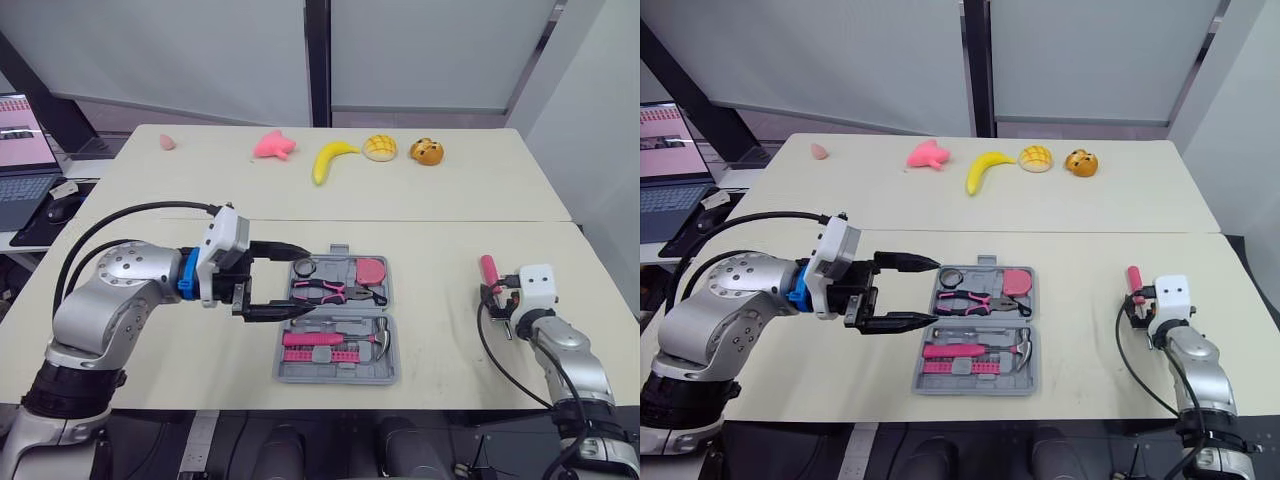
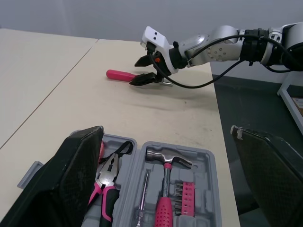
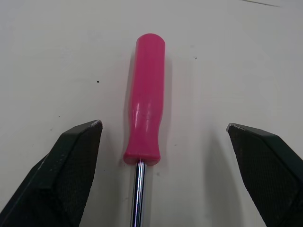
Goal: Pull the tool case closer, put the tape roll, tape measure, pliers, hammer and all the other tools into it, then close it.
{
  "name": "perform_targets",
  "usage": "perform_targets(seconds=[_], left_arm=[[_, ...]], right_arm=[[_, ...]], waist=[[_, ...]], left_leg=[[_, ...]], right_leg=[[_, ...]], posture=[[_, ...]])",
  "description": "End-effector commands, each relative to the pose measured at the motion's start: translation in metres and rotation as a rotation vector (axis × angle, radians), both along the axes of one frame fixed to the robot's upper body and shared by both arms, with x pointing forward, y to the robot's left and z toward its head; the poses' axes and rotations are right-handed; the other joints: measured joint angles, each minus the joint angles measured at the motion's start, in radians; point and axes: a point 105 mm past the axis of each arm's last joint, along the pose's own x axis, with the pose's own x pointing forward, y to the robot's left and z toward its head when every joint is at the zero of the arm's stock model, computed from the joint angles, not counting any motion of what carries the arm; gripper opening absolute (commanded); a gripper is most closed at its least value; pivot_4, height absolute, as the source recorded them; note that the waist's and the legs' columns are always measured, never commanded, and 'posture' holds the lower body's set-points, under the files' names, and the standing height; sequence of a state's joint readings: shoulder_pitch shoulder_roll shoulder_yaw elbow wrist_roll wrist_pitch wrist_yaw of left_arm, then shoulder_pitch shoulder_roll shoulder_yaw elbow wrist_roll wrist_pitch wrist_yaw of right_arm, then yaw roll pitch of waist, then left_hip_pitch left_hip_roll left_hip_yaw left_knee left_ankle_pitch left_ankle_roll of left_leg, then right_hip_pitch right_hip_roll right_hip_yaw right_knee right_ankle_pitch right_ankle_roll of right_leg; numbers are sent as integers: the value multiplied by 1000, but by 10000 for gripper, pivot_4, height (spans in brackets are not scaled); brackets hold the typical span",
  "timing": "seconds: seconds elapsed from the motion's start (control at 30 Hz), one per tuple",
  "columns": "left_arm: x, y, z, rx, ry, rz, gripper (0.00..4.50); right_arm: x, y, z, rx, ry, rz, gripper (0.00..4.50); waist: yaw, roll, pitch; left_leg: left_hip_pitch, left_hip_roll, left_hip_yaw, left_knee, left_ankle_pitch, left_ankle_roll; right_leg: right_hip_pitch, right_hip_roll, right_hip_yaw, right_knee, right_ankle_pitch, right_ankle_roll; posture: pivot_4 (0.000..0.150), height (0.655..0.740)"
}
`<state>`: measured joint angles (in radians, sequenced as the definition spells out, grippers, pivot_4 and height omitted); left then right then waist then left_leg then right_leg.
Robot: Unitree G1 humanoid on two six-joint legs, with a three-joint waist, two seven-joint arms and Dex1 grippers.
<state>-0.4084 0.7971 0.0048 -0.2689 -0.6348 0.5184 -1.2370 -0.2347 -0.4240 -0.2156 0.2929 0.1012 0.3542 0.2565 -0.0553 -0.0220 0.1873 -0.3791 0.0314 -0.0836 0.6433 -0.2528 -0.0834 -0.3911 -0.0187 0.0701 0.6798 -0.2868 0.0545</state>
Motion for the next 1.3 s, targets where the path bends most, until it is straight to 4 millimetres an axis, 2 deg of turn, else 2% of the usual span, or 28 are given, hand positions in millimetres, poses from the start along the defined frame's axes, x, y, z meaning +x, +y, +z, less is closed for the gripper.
perform_targets(seconds=[0.03, 0.13, 0.27, 0.33, 0.47, 0.63, 0.8, 0.93, 1.13, 1.3], left_arm=[[-1, -4, 8, 0, -37, -21, 44882], [-1, -4, 8, 2, -38, -23, 45000], [-1, -5, 8, 6, -39, -23, 45000], [-2, -5, 8, 7, -39, -22, 45000], [0, -6, 8, 6, -40, -17, 45000], [3, -1, 5, 13, -48, 12, 45000], [9, 5, 1, 26, -81, 70, 45000], [15, 19, -1, 46, -100, 134, 45000], [7, 62, -33, 297, -102, 166, 45000], [-2, 75, -41, 368, -97, 165, 45000]], right_arm=[[6, 0, 6, 23, -24, -20, 45000], [6, 1, 5, 44, -25, -41, 39131], [4, 4, 2, 61, -21, -57, 25651], [2, 10, 0, 65, -24, -52, 21499], [0, 16, 1, 69, -40, -54, 15031], [0, 15, 11, 58, -86, -58, 7650], [0, 18, 31, 24, -135, 10, 7300], [-6, 36, 61, -78, -154, 187, 7300], [-29, 82, 99, -324, -42, 603, 7300], [-57, 122, 106, -453, 114, 929, 7301]], waist=[[-2, 0, 0], [-2, 0, 0], [-2, 0, 0], [-2, 0, 0], [-2, 0, 0], [-2, 0, 0], [-2, 1, 1], [-2, 3, 2], [-8, 4, 2], [-1, 3, 3]], left_leg=[[0, 0, 0, 0, 0, 0], [0, 0, 0, 0, 0, 0], [0, 0, 0, 0, 0, 0], [0, 0, 0, 0, 0, 0], [0, 0, 0, 0, 0, 0], [0, 0, 0, 0, 0, 0], [0, 0, 0, 0, 0, 0], [-1, 0, 0, 0, 0, 0], [-2, 0, 1, -2, 0, 0], [-4, 0, 0, -1, 0, 0]], right_leg=[[0, 0, 0, 0, 0, 0], [0, 0, 0, 0, 0, 0], [0, 0, 0, 0, 0, 0], [0, 0, 0, 0, 0, 0], [0, 0, 0, 0, 0, 0], [0, 0, 0, 0, 0, 0], [0, 0, 0, 0, 0, 0], [-1, 0, 0, 0, 0, 0], [-5, 0, 1, 1, 0, 0], [-6, 0, 0, 0, -3, 4]], posture=[[1500, 7255], [1500, 7255], [1500, 7255], [1500, 7255], [1500, 7255], [1500, 7255], [1500, 7255], [1500, 7255], [1500, 7255], [1500, 7255]])
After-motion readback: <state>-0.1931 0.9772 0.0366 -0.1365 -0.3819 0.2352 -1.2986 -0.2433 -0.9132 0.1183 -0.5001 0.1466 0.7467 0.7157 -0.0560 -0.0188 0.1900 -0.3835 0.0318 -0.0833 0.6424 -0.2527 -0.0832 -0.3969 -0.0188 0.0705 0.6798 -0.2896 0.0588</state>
